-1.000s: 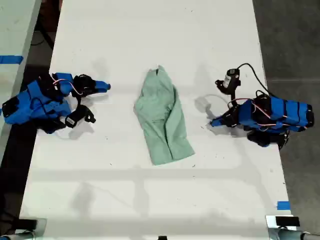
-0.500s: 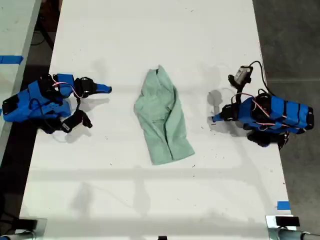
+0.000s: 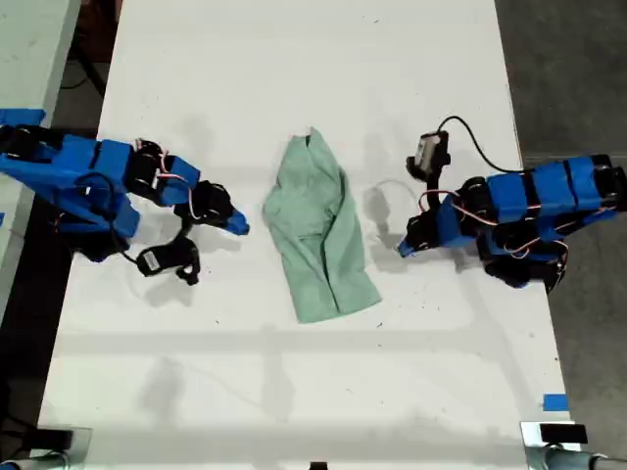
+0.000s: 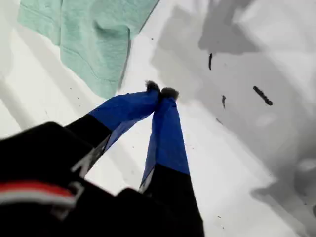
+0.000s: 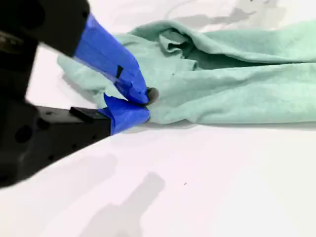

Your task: Fold t shirt

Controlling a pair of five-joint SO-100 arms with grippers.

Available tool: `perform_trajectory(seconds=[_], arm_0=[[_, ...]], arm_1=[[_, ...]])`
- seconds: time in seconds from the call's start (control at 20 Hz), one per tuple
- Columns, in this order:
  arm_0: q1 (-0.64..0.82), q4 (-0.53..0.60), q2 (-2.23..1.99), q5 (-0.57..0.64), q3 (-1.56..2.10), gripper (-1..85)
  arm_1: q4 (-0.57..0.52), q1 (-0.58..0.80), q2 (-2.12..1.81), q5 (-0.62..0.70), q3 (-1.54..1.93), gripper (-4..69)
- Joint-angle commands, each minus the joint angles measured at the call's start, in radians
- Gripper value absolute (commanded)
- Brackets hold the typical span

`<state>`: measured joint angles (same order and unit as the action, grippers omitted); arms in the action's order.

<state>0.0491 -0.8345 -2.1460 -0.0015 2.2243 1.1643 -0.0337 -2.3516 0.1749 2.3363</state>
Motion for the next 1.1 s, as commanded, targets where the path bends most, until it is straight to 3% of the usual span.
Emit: perform_trajectory(seconds=[0.0,0.1,0.4,0.45,0.55,0.6,0.65,0.7,0.75,0.9,1.05], arm_0=[[-0.089,0.017,0.534,0.015,-0.482,16.6],[-0.137,-0.052,0.753,-0.002,-0.724,23.7],[-0.213,-0.029,1.052,-0.098,-0.991,22.5],[-0.219,-0.028,1.1,-0.098,-1.04,20.8],[-0.235,0.012,1.155,-0.089,-1.095,-0.3],[-0.244,0.026,1.167,-0.072,-1.108,-0.3],[-0.25,0.021,1.167,-0.064,-1.109,-0.3],[-0.258,0.002,1.154,-0.054,-1.109,-0.3],[-0.27,-0.041,1.131,-0.054,-1.109,-0.3],[-0.308,-0.175,1.045,-0.055,-1.109,-0.3],[-0.344,-0.262,0.937,-0.066,-1.106,-0.3]], arm_1=[[-0.11,-0.06,0.132,-0.003,-0.106,7.1],[-0.121,-0.095,0.225,0.011,-0.167,16.0],[-0.133,-0.132,0.497,0.029,-0.334,21.1],[-0.147,-0.133,0.546,0.034,-0.362,21.2],[-0.172,-0.137,0.644,0.041,-0.422,21.0],[-0.176,-0.141,0.692,0.041,-0.457,20.6],[-0.178,-0.147,0.736,0.043,-0.494,15.8],[-0.156,-0.156,0.779,0.025,-0.541,4.5],[-0.133,-0.173,0.816,0.012,-0.594,0.5],[0.038,-0.264,1.042,-0.018,-0.974,0.5],[0.373,-0.328,1.378,-0.009,-1.635,0.5]])
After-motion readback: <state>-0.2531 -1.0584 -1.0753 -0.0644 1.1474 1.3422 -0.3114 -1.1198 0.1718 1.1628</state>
